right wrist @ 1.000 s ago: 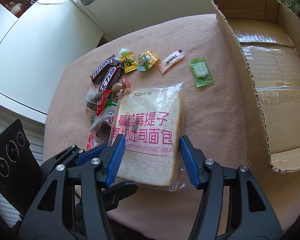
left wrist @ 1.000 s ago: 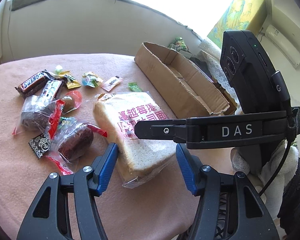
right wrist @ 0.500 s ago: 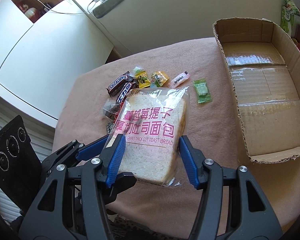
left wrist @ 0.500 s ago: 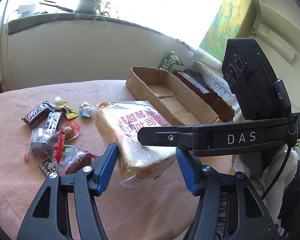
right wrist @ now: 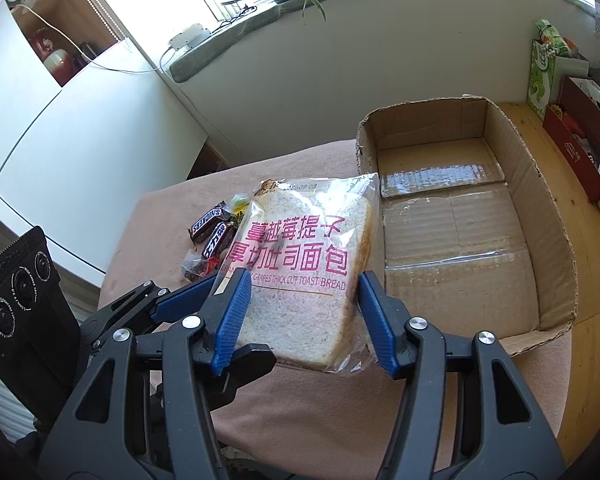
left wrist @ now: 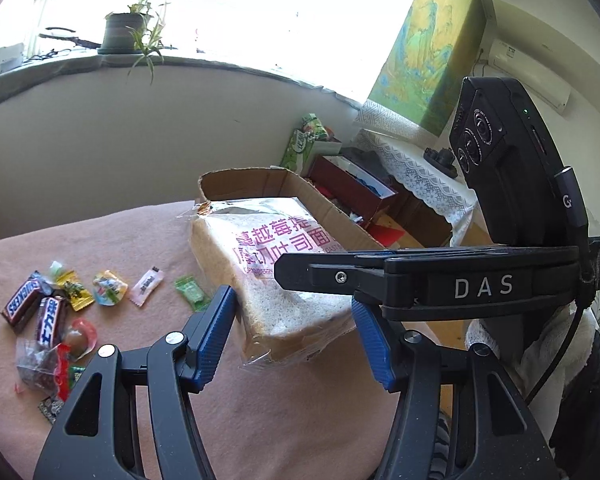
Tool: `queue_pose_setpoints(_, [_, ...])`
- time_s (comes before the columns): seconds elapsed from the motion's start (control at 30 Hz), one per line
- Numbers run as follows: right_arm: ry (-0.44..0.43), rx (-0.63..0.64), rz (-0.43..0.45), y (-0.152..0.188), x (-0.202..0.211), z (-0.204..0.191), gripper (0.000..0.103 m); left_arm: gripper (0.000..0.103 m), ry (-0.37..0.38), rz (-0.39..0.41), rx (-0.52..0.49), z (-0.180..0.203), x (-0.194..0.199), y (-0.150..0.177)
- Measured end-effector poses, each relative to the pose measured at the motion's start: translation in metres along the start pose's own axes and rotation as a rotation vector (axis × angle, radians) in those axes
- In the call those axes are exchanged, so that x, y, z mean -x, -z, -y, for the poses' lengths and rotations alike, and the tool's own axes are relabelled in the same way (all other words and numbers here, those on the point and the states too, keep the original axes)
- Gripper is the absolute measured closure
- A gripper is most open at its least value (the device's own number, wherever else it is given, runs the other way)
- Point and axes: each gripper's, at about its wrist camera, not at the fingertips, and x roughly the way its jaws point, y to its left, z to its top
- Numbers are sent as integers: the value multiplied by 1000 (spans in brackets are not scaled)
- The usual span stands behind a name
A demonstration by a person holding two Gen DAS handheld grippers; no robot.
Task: Organize snacks
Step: 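Carry the toast bag with the right gripper into the cardboard box and release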
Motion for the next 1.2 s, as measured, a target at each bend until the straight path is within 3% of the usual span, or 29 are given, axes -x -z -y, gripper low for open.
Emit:
queue_pose_setpoints(0.3, [16, -43, 26, -27, 2, 52, 45, 44, -20, -37, -22, 15, -52, -28])
queue_pose_setpoints(0.63, [42, -103, 4, -40, -19, 110, 45, 44, -20, -115, -8, 23, -104, -34])
queue_pose_setpoints(0.97, [67, -119, -1, -40, -23, 126, 45, 44, -32, -150, -28, 30, -110, -34])
queue_pose_setpoints(1.2, [171, -82, 40, -43, -14, 117, 45, 44, -37, -132, -53, 33, -93, -32])
